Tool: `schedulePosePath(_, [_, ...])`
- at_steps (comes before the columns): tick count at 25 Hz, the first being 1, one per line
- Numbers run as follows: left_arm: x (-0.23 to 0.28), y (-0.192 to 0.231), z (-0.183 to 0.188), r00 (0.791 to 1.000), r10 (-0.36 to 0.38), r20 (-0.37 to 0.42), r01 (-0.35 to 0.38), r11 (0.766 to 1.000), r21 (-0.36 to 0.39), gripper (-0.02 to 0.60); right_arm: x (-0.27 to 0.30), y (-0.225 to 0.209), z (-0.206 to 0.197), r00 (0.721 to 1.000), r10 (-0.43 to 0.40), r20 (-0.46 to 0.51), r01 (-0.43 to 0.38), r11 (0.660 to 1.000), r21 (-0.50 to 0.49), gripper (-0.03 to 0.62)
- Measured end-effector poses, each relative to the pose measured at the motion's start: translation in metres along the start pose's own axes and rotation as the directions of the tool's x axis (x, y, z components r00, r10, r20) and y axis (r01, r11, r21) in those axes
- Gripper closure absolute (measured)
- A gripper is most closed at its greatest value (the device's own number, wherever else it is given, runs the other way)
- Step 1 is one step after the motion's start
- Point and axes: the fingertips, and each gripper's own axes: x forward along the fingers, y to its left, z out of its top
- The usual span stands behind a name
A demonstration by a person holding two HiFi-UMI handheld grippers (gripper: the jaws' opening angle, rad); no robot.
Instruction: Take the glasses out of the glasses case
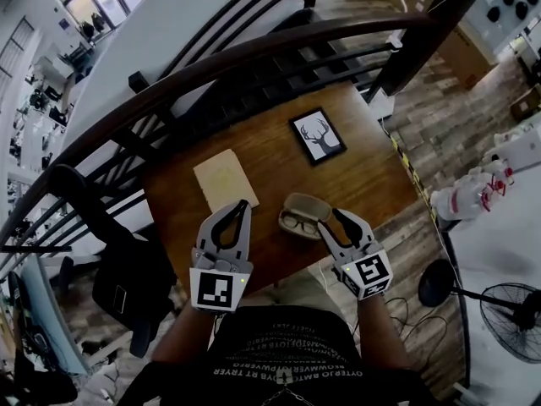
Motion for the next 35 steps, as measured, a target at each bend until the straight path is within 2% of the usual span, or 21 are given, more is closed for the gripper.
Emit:
schedulePosePath(5, [0.011,0.000,-0.021,0.999,0.010,-0.048,-0.010,1.000,-0.014,0.552,0.013,-0.006,-0.023,0.998,0.036,-0.042,-0.035,0.999,0.022,0.430])
schedulePosePath(18, [0.033,-0.003,-0.056,0.994,0.017,-0.107,-0.019,1.000,-0.018,0.552,0.054,-0.017,-0.090,0.981,0.120,-0.150,-0.109,0.991,0.078,0.430])
schedulePosePath(28, [0.041,-0.004,-0.083,0.987,0.013,-0.160,-0.015,1.000,-0.012,0.552,0.080,-0.017,-0.139,0.952,0.189,-0.241,-0.170,0.981,0.098,0.439])
schedulePosePath(35, [0.043,-0.003,-0.104,0.982,0.017,-0.190,-0.024,0.999,-0.032,0.552,0.098,-0.015,-0.174,0.922,0.222,-0.318,-0.210,0.975,0.070,0.445])
